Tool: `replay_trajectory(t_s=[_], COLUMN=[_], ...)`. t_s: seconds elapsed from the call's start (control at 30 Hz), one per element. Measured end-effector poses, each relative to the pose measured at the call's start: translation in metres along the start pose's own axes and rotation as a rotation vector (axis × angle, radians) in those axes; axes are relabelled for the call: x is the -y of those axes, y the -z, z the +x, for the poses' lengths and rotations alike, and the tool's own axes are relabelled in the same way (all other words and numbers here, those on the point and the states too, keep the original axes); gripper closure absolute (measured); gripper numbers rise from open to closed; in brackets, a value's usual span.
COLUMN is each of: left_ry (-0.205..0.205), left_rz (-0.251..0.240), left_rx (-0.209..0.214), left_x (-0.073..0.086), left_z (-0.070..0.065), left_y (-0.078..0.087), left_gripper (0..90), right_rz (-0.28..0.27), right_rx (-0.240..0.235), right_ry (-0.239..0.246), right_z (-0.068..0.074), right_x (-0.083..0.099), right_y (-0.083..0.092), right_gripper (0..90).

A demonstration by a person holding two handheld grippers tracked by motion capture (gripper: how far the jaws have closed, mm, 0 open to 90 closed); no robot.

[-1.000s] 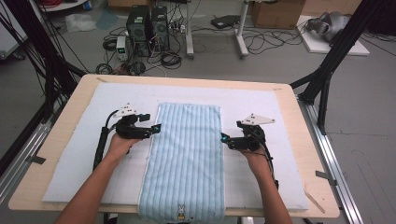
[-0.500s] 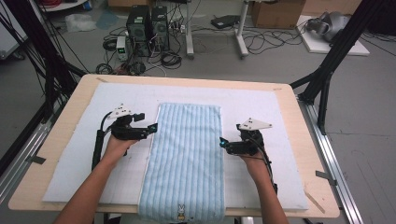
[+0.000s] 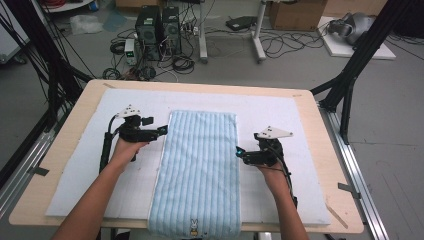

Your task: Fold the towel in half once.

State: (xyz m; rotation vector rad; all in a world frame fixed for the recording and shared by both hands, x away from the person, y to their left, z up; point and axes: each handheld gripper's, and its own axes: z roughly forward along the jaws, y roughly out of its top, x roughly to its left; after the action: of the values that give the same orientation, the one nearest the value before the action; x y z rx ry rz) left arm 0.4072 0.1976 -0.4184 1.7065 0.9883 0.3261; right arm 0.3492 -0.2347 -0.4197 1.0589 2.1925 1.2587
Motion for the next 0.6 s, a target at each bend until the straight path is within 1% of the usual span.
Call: replay_trajectory(t_s=[0.03, 0.07, 0.13, 0.2, 0.33, 0.37, 0.43, 0.47, 0.57, 0.6], left_ry=[0.000, 0.006, 0.004, 0.014, 0.019, 0.018, 0.030, 0.028, 0.029, 0.033], left_rz=[-0.005, 0.002, 0.031, 0.055, 0.084, 0.083, 0.104, 0.116, 0.143, 0.145], left_rx=[-0.006, -0.008, -0.024, -0.039, -0.081, -0.093, -0.114, -0.124, -0.144, -0.148], left_x=[-0.001, -0.002, -0.005, -0.010, -0.019, -0.019, -0.020, -0.020, -0.018, -0.018], left_z=[0.001, 0.003, 0.006, 0.008, 0.014, 0.016, 0.020, 0.021, 0.025, 0.024], left_y=[-0.002, -0.004, -0.010, -0.016, -0.028, -0.031, -0.037, -0.040, -0.050, -0.054], left_gripper=[17.9, 19.0, 20.5, 20.9, 22.8, 23.4, 24.6, 24.9, 27.2, 28.2], right_rz=[0.003, 0.007, 0.008, 0.007, 0.015, 0.019, 0.022, 0.023, 0.025, 0.025], right_rx=[0.002, -0.002, -0.002, -0.001, -0.003, -0.003, -0.004, -0.005, -0.005, -0.004], right_ry=[0.001, 0.000, 0.007, -0.005, -0.014, -0.018, -0.021, -0.022, -0.032, -0.034], right_z=[0.000, 0.001, 0.001, 0.001, 0.001, 0.001, 0.001, 0.001, 0.000, 0.000], right_x=[0.000, 0.000, 0.000, 0.000, 0.001, 0.001, 0.001, 0.001, 0.001, 0.002], right_y=[0.000, -0.001, -0.001, -0.001, -0.002, -0.002, -0.002, -0.002, -0.002, -0.002], right_gripper=[11.6, 11.6, 11.6, 11.6, 11.7, 11.6, 11.6, 11.7, 11.7, 11.8])
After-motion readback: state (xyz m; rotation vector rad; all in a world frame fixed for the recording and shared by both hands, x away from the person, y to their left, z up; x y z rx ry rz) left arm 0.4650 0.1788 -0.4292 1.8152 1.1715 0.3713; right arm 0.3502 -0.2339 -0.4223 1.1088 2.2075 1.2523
